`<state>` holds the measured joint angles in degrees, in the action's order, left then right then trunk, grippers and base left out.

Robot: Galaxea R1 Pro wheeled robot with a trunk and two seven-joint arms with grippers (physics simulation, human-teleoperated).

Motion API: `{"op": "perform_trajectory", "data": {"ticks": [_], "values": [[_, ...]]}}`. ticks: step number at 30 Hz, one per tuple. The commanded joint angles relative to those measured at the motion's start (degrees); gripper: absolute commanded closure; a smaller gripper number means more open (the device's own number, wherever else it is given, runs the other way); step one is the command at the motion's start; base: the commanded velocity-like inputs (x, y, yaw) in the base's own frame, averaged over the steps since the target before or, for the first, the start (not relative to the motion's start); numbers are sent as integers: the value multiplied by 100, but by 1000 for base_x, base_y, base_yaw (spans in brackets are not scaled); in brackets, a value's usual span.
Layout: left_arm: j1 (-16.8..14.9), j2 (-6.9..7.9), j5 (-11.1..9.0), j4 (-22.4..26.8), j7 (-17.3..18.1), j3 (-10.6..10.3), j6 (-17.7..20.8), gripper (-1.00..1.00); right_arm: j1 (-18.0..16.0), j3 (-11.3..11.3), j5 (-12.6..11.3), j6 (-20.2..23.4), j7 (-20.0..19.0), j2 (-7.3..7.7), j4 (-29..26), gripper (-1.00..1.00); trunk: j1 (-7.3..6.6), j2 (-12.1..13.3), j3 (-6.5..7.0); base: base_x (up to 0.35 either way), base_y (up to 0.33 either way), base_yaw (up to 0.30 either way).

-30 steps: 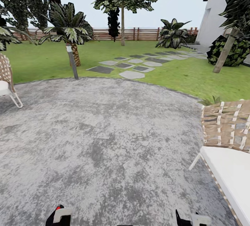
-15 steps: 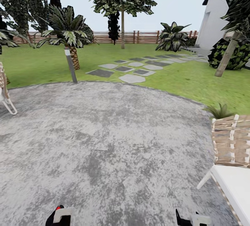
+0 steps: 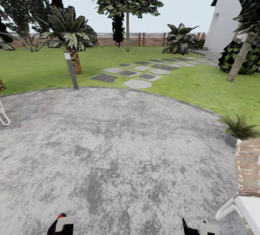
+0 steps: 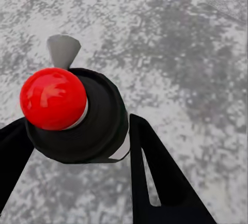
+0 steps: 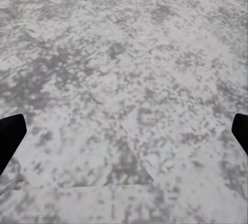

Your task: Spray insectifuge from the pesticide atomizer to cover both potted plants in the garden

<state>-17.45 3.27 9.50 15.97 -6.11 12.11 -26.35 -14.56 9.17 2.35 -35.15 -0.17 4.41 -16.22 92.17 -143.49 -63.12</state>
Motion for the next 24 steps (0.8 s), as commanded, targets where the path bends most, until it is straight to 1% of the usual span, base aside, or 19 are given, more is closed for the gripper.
{"op": "perform_trajectory", "data": {"ticks": [1,3,6,21,24], "values": [[-4,-2,61,-6,-31,20,-19,100,-3,23,27,-18,-1,-2,5,-100,2,-2,-5,337,0,0],[-4,-2,61,-6,-31,20,-19,100,-3,22,28,-18,0,-2,8,-100,2,-2,-5,337,0,-24],[-4,-2,61,-6,-31,20,-19,100,-3,23,28,-18,0,-2,12,-100,2,-2,-5,337,0,-154],[-4,-2,61,-6,-31,20,-19,100,-3,15,28,-18,0,-2,14,-100,2,-2,-5,337,0,-264],[-4,-2,61,-6,-31,20,-19,100,-3,16,28,-18,0,-2,14,-100,2,-2,-5,335,77,-230]]}}
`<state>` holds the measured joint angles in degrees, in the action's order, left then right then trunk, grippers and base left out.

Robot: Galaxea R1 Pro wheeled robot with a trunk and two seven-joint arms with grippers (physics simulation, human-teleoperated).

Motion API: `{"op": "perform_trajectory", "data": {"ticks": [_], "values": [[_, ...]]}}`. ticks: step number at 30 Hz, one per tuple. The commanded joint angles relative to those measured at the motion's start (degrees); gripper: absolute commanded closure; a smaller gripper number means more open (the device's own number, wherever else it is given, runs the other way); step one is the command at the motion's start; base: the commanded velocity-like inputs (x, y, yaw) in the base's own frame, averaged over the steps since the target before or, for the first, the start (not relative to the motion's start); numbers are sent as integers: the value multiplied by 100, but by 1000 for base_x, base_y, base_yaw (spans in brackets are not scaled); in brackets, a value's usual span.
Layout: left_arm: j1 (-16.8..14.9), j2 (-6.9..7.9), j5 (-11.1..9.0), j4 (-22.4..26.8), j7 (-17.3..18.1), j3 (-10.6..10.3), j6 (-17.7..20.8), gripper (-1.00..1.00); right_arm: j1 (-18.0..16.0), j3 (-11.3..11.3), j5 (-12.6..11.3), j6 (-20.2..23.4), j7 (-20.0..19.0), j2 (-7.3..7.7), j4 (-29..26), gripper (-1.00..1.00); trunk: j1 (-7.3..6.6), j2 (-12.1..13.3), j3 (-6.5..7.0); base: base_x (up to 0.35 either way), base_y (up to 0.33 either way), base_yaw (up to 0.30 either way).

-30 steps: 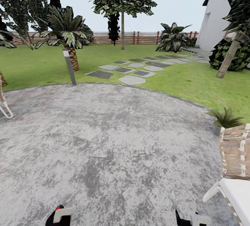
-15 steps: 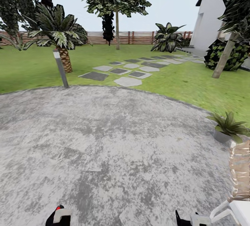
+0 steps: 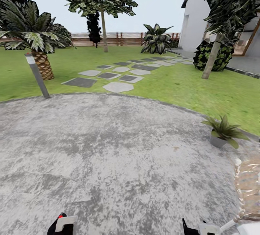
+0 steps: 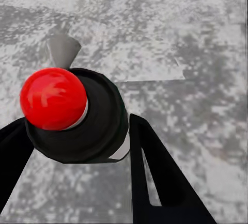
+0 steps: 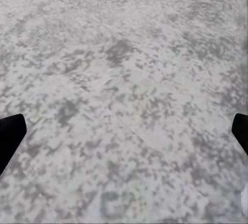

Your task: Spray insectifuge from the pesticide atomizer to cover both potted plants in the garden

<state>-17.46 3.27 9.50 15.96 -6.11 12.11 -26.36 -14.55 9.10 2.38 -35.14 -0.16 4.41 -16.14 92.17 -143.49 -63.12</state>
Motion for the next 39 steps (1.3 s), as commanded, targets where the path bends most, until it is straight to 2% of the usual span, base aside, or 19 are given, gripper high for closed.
{"op": "perform_trajectory", "data": {"ticks": [1,32,39], "values": [[-3,-1,61,-6,-31,20,-19,100,-4,24,26,-19,-2,-2,6,-100,2,-2,-5,322,154,-103],[-3,-1,61,-6,-31,20,-19,100,-4,22,26,-19,-1,1,15,-100,2,-2,-5,312,164,-7],[-3,-1,61,-6,-31,20,-19,100,-4,22,26,-19,-4,-1,8,-100,2,-2,-5,312,112,-203]]}}
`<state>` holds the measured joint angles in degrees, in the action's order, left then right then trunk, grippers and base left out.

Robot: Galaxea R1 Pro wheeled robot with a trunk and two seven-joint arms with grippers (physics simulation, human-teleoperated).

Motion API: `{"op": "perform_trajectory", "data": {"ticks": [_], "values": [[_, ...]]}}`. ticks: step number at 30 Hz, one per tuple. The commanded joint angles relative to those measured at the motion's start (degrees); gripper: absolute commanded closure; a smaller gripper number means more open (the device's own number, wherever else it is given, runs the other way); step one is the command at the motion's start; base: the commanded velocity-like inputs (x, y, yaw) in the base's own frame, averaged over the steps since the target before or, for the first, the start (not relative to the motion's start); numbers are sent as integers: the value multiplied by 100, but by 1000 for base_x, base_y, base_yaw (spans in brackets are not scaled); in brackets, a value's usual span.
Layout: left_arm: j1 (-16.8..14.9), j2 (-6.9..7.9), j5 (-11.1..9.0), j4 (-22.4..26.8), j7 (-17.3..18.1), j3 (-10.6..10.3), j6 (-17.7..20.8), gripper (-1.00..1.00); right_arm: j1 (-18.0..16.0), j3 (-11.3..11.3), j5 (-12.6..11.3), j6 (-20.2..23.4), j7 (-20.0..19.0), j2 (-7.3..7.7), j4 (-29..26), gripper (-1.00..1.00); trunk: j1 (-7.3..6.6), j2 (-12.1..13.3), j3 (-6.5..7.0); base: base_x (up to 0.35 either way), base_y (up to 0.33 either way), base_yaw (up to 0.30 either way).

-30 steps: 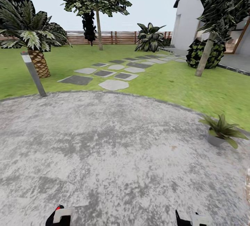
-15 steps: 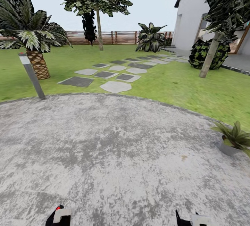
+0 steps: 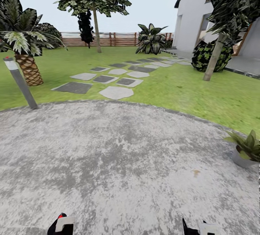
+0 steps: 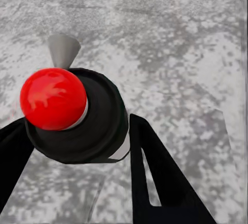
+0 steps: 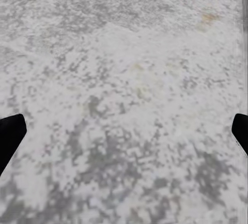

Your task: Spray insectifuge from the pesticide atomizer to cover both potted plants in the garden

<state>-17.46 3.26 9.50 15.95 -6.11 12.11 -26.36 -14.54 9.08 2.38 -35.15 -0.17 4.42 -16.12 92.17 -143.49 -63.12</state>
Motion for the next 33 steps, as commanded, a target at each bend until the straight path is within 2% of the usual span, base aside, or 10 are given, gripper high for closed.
{"op": "perform_trajectory", "data": {"ticks": [1,33], "values": [[-3,-1,61,-5,-31,20,-19,100,-5,23,26,-19,-3,-2,6,-100,2,-2,-5,316,33,-259],[-3,-1,61,-5,-31,20,-19,100,-5,23,26,-19,-8,-2,4,-100,2,-2,-5,334,2,-262]]}}
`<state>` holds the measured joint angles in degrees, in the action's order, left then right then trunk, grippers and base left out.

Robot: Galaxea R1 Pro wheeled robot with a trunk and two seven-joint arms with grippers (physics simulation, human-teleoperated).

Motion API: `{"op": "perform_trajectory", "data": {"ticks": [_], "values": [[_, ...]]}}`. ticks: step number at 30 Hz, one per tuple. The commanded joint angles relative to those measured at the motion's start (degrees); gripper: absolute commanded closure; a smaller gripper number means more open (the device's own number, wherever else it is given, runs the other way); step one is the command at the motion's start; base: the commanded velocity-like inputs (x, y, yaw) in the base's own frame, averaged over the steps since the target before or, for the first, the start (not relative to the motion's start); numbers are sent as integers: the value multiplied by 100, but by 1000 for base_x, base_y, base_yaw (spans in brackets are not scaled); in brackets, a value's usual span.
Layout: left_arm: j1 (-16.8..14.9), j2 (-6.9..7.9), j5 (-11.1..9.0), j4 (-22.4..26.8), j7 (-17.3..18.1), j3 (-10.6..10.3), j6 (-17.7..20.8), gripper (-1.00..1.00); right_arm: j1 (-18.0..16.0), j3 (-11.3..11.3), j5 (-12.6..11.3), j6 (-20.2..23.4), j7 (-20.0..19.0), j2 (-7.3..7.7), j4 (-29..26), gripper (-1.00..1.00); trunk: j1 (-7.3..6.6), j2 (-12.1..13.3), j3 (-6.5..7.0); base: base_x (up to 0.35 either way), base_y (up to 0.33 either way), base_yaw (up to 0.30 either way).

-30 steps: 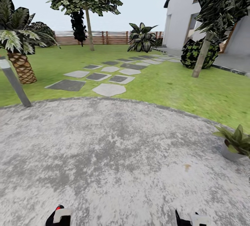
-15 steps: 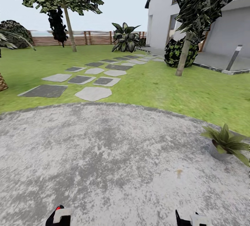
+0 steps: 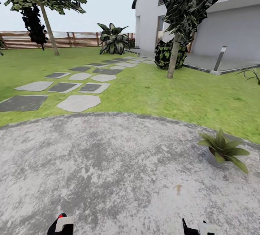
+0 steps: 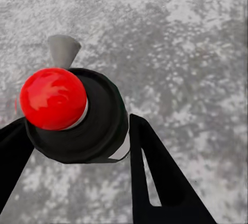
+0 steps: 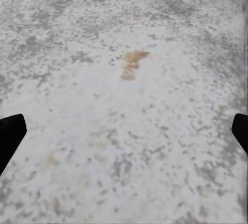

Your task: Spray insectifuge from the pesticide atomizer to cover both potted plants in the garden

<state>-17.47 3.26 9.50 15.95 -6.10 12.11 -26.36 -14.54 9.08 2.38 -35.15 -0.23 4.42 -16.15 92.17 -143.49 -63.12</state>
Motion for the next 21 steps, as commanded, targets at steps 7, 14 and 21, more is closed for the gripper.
{"op": "perform_trajectory", "data": {"ticks": [7,14,21], "values": [[-3,-1,61,-4,-32,20,-19,100,-5,23,21,-18,-3,-2,7,-100,2,-2,-5,338,52,-264],[-1,-1,61,-4,-32,20,-19,100,-5,27,17,-18,5,-3,7,-100,2,-2,-5,338,145,-265],[-2,-1,61,-4,-32,20,-19,100,-5,28,17,-18,5,-3,7,-100,2,-2,-5,338,99,-282]]}}
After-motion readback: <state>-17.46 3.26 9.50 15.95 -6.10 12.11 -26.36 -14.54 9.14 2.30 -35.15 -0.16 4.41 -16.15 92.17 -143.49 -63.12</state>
